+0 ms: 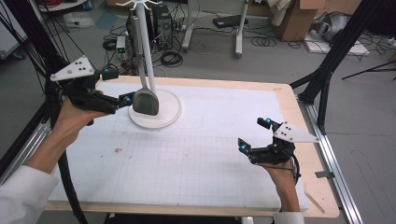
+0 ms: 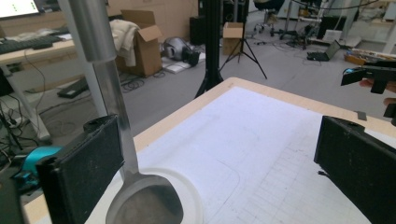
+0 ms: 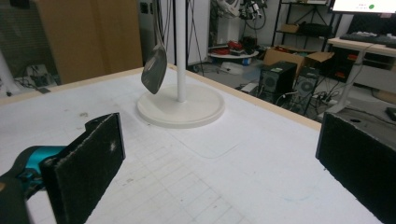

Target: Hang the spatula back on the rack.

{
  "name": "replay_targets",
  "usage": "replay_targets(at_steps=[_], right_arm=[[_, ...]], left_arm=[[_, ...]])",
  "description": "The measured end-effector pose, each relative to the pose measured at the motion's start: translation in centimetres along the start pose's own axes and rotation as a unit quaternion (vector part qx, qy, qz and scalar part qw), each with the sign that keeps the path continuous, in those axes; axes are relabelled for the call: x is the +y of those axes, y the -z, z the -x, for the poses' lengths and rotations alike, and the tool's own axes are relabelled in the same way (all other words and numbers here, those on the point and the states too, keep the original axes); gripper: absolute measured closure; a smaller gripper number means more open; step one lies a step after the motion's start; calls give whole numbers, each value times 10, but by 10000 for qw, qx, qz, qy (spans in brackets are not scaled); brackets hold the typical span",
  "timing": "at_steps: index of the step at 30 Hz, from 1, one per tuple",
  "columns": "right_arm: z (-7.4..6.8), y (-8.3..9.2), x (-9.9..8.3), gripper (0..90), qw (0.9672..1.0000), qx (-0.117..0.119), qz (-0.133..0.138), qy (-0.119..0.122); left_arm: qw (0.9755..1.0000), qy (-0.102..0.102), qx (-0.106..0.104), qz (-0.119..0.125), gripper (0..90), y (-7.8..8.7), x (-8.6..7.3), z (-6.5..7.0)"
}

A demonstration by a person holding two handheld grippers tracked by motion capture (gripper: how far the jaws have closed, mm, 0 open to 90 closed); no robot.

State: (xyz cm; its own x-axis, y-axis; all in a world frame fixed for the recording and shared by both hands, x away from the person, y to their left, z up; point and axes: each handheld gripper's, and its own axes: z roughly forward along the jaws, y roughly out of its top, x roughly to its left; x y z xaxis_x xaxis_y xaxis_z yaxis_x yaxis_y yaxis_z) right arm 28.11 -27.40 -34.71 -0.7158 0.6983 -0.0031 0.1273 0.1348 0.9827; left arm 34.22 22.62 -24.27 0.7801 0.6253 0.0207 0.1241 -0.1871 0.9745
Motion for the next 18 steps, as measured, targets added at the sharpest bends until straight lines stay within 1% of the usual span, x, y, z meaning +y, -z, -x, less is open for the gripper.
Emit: replay_targets(at_steps=[1, 2, 3, 4, 5, 6, 8, 11, 13, 14, 15, 17, 18], right_arm=[[0, 0, -1, 3, 10000, -1, 0, 6], [0, 0, -2, 3, 10000, -25, -23, -46], [1, -1, -3, 3, 10000, -32, -14, -7], [0, -1, -4, 3, 10000, -38, -55, -57], [0, -2, -6, 3, 10000, -45, -49, -41], [0, -2, -7, 3, 10000, -38, -45, -34], [0, -2, -9, 3, 10000, -39, -66, -63], [0, -2, -13, 3, 10000, -33, -42, -34], [-1, -2, -14, 3, 10000, -36, -64, 5], [-2, -3, -14, 3, 10000, -47, -83, 5], [-2, -3, -15, 3, 10000, -34, -81, 41], [-2, -3, -17, 3, 10000, -62, -63, 23], [-2, -3, -19, 3, 10000, -51, -52, 21]], left_arm=[[10000, 21, -29, 26, 17, 2, -5, 2], [10000, 22, -42, 36, 17, 4, -11, 3], [9999, 33, -73, 71, 17, 5, -16, 5], [9999, 35, -110, 114, 17, 7, -21, 7], [9997, 54, -143, 183, 17, 9, -26, 10], [9995, 13, -180, 262, 17, 11, -31, 13], [9992, -2, -200, 338, 17, 15, -43, 17], [9989, 55, -178, 422, 17, 20, -62, 22], [9986, 134, -148, 500, 17, 25, -73, 23], [9984, 138, -117, 533, 17, 27, -79, 24], [9985, 133, -116, 514, 17, 29, -82, 24], [9979, 137, -115, 627, 17, 35, -94, 26], [9978, 156, -109, 640, 17, 38, -101, 27]])
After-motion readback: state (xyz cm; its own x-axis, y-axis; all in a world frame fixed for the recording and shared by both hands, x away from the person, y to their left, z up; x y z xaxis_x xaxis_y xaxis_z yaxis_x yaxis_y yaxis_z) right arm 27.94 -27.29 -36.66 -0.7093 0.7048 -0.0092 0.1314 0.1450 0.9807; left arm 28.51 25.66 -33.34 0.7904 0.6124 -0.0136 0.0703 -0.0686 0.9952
